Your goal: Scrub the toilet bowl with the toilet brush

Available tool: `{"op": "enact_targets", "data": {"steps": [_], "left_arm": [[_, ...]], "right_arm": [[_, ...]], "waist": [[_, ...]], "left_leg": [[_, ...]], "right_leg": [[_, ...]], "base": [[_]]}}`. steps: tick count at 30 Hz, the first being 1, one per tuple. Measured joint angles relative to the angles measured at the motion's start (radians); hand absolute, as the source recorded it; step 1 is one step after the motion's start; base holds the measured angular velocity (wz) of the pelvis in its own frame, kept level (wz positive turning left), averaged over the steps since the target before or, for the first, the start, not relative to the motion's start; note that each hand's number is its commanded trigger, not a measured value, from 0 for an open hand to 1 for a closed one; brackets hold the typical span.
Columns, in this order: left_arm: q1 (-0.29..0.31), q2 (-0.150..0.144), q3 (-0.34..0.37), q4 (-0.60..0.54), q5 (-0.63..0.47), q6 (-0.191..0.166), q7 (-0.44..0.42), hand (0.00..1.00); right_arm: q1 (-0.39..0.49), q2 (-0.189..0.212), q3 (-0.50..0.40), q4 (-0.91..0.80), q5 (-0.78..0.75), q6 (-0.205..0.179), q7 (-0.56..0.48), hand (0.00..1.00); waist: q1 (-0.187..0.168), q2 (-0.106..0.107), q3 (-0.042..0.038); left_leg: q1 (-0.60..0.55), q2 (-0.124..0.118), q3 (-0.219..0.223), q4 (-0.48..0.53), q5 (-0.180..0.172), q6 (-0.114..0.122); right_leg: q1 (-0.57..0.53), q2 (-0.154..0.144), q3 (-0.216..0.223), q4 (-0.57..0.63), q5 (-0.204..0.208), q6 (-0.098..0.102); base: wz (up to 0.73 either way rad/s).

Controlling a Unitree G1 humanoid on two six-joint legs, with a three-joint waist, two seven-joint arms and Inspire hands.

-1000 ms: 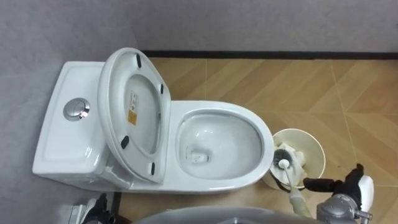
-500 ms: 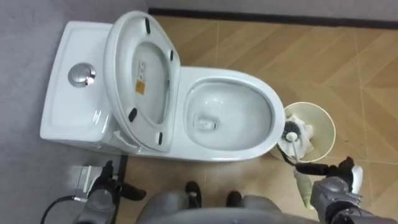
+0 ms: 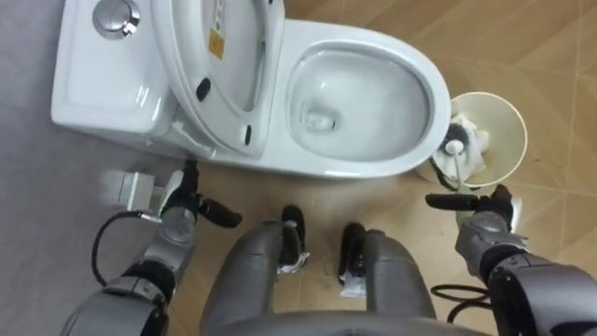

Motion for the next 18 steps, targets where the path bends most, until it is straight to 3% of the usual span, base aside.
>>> {"op": "enact_targets", "data": {"steps": [7, 18], "left_arm": [[-0.004, -0.008, -0.039, -0.094, -0.021, -0.008, 0.0, 0.0], [-0.006, -0.001, -0.09, -0.236, -0.036, -0.007, -0.002, 0.0]], "right_arm": [[0.002, -0.043, 0.037, -0.017, 0.037, 0.007, 0.004, 0.0], [-0.009, -0.097, 0.094, -0.014, 0.072, 0.01, 0.042, 0.0]], "waist": [[-0.001, 0.001, -0.0005], [0.001, -0.002, -0.0004]], "left_leg": [[-0.155, -0.006, -0.011, 0.125, -0.016, 0.006], [-0.289, -0.01, -0.015, 0.219, -0.021, 0.009]], "right_leg": [[-0.148, -0.018, -0.002, 0.141, -0.04, -0.007], [-0.283, -0.043, -0.006, 0.257, -0.062, -0.014]], "base": [[0.08], [0.05]]}}
